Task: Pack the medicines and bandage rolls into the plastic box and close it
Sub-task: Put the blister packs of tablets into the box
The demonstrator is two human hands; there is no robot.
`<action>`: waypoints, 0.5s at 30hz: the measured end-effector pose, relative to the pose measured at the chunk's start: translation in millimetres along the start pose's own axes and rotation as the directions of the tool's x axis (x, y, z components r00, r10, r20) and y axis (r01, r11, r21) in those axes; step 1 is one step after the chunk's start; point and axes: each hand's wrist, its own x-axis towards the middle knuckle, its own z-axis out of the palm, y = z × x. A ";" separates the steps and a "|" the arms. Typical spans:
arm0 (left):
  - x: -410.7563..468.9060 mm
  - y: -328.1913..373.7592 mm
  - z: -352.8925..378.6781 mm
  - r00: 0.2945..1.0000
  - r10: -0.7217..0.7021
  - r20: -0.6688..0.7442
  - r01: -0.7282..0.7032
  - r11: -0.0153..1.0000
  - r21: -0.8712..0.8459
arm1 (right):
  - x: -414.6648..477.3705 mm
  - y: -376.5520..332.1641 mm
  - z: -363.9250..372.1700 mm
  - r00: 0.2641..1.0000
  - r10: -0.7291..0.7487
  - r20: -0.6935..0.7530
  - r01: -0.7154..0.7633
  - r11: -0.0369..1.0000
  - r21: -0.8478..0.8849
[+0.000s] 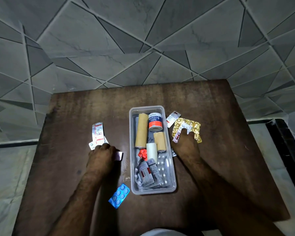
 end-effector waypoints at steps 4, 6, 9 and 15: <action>-2.4 -0.4 -6.3 0.999 0.016 -0.051 -0.018 0.999 -0.040 | 0.9 -1.7 -3.3 1.000 0.018 -0.015 -0.016 0.997 0.081; -3.2 -0.2 -9.7 0.994 0.010 -0.106 -0.019 0.996 -0.082 | 0.4 -0.7 -5.4 0.998 0.010 -0.062 -0.004 0.996 0.094; -3.3 2.0 -15.3 0.985 -0.092 -0.144 0.053 0.966 -0.251 | -2.5 3.0 -9.9 0.992 0.025 -0.127 -0.010 0.993 0.119; -6.2 20.6 -43.0 0.938 -0.329 -0.110 0.176 0.726 -0.664 | -3.8 13.0 -22.1 0.969 0.107 -0.222 -0.063 0.978 0.199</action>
